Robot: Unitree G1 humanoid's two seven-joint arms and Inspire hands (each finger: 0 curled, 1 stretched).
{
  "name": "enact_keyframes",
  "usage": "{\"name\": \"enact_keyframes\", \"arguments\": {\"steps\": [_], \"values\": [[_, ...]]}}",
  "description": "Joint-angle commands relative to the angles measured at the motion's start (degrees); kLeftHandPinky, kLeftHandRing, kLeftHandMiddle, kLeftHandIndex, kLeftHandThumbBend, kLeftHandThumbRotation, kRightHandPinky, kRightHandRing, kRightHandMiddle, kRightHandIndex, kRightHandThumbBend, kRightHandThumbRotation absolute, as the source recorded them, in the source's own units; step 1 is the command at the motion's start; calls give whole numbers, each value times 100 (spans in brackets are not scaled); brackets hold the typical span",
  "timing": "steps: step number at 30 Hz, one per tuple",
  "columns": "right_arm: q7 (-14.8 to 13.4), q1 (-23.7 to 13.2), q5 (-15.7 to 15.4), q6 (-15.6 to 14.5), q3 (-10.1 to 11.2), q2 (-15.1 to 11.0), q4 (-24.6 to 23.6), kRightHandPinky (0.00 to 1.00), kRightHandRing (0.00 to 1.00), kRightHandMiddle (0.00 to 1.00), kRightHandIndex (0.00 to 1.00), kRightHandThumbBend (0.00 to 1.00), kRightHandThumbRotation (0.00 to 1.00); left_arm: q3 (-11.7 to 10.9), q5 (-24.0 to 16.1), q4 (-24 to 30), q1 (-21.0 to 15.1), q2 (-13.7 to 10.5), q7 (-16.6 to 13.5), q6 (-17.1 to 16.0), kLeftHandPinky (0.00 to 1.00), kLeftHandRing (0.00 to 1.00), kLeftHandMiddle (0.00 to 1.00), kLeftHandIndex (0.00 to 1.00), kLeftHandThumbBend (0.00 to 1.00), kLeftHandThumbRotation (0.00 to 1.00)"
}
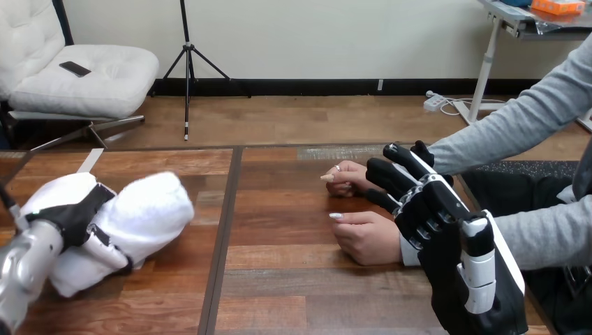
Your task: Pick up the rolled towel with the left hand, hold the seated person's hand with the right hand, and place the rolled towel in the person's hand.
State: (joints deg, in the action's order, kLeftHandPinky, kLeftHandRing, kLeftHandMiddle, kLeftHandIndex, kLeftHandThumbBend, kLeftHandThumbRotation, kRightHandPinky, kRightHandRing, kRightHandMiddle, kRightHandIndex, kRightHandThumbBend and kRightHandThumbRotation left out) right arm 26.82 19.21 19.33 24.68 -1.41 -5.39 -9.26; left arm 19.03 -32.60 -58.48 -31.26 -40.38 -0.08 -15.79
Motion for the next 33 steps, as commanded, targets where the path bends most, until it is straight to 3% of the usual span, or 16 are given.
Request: {"name": "enact_keyframes", "arguments": {"steps": [1,7,22,33], "values": [[-70,-312,-94,105,106,-64,-145,89,90,86,88,80,94,-417,284,769,119,-137,-407,-323,43,47,52,51,69,0],[-65,-354,-121,109,151,-109,-80,89,90,87,88,79,93,-653,458,1335,503,-145,-475,-417,41,45,50,51,67,0],[-87,-693,-404,239,380,-289,302,87,89,86,87,79,92,-1403,952,2663,1598,176,-1182,-1184,38,42,46,48,69,0],[-186,-1125,-926,577,605,-583,827,84,87,87,87,87,92,-1717,1278,3734,2276,541,-1240,-1140,38,41,46,47,66,0]]}}
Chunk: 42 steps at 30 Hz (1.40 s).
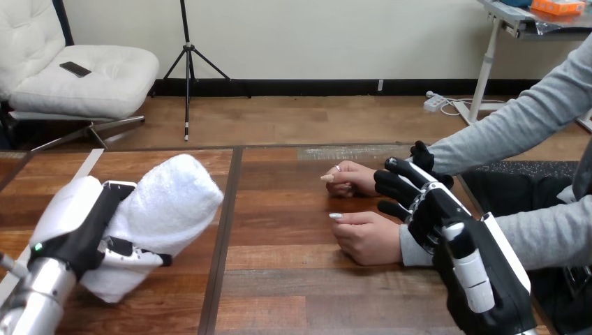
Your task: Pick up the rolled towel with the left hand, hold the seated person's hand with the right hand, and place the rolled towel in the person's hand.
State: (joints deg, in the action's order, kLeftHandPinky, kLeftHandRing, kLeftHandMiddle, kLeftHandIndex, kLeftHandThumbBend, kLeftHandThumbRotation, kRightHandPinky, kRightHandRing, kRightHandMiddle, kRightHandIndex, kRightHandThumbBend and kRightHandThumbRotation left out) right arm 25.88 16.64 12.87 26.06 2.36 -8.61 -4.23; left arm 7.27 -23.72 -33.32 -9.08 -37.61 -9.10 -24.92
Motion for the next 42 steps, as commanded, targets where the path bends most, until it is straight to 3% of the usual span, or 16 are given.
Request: {"name": "enact_keyframes", "arguments": {"steps": [1,9,21,33,42], "values": [[-97,-937,-322,464,255,-306,407,82,86,86,87,88,92,-574,450,1348,143,319,-338,-250,38,41,45,47,65,0],[-105,-1312,-412,626,368,-482,894,75,83,85,85,90,90,-702,671,1917,538,614,-328,-327,36,40,44,46,64,0],[0,-1800,-332,525,432,-781,1362,75,84,85,85,87,81,-757,883,2764,1047,1009,-208,-280,33,37,42,44,61,0],[-96,-2177,-557,612,470,-1058,1736,77,85,85,84,86,80,-751,1220,3361,1461,1389,-71,-408,29,34,39,43,60,0],[-197,-2493,-905,828,460,-1316,2145,78,85,85,84,85,78,-736,1416,3568,1687,1657,-39,-582,25,30,37,42,61,0]]}}
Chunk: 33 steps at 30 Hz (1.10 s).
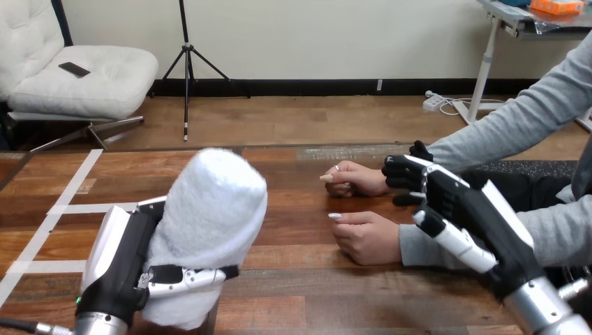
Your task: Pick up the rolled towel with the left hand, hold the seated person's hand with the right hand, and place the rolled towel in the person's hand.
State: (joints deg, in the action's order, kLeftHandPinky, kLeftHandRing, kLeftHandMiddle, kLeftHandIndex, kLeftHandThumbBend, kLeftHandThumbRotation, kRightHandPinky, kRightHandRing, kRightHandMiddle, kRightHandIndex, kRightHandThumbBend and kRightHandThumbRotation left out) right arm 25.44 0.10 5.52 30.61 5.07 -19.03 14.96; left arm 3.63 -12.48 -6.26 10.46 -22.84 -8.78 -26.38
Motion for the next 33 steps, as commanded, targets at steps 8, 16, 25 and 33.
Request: {"name": "enact_keyframes", "arguments": {"steps": [8,16,25,33], "values": [[-140,-1179,-285,708,163,-447,742,79,85,85,84,83,75,-385,353,959,-131,368,10,-573,23,28,36,40,59,0],[-232,-1480,-602,950,82,-668,1220,79,84,85,84,78,72,-443,357,1020,-39,528,76,-706,22,27,35,40,59,0],[-364,-1797,-939,1067,-5,-825,1673,76,82,83,83,77,69,-500,428,1060,-8,641,181,-897,22,28,35,39,58,0],[-440,-2069,-1143,1186,-87,-920,2104,70,79,82,82,80,64,-582,421,1188,15,734,235,-911,22,28,36,39,59,0]]}}
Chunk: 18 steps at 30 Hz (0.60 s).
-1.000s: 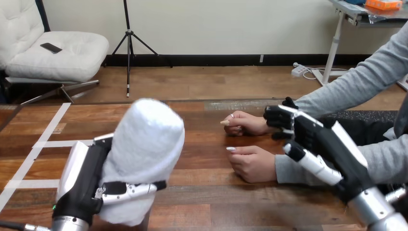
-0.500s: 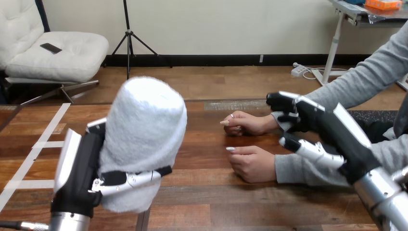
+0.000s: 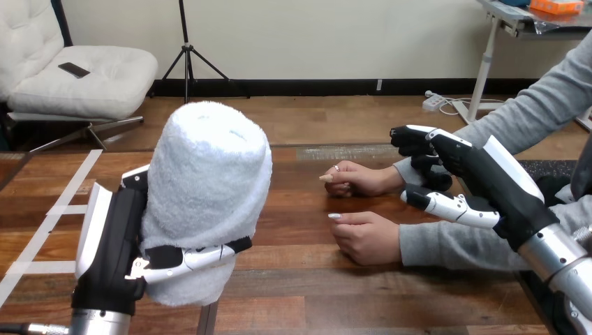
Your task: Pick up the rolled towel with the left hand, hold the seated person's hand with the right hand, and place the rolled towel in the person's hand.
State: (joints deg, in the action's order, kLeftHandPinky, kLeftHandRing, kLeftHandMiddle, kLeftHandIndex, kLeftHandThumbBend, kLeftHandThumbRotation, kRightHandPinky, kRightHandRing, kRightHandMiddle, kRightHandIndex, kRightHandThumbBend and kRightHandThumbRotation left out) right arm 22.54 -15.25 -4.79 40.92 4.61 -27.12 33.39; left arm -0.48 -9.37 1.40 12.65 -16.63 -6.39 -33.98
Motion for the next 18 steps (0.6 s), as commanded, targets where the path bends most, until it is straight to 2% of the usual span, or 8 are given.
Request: {"name": "enact_keyframes", "arguments": {"steps": [1,7,12,18], "values": [[-190,-584,-192,179,-63,-139,337,70,78,82,82,81,64,-177,124,452,-196,120,9,-145,22,28,36,39,59,0],[-367,-795,-511,296,-144,-233,675,68,78,82,83,82,65,-202,177,562,-164,150,77,-133,23,29,36,39,59,0],[-414,-960,-639,353,-194,-275,951,67,77,82,83,81,63,-239,181,651,-144,181,130,-101,24,30,37,39,59,0],[-453,-1118,-831,249,-309,-374,1159,68,79,84,84,82,61,-258,351,667,-154,182,260,-174,24,30,37,38,59,0]]}}
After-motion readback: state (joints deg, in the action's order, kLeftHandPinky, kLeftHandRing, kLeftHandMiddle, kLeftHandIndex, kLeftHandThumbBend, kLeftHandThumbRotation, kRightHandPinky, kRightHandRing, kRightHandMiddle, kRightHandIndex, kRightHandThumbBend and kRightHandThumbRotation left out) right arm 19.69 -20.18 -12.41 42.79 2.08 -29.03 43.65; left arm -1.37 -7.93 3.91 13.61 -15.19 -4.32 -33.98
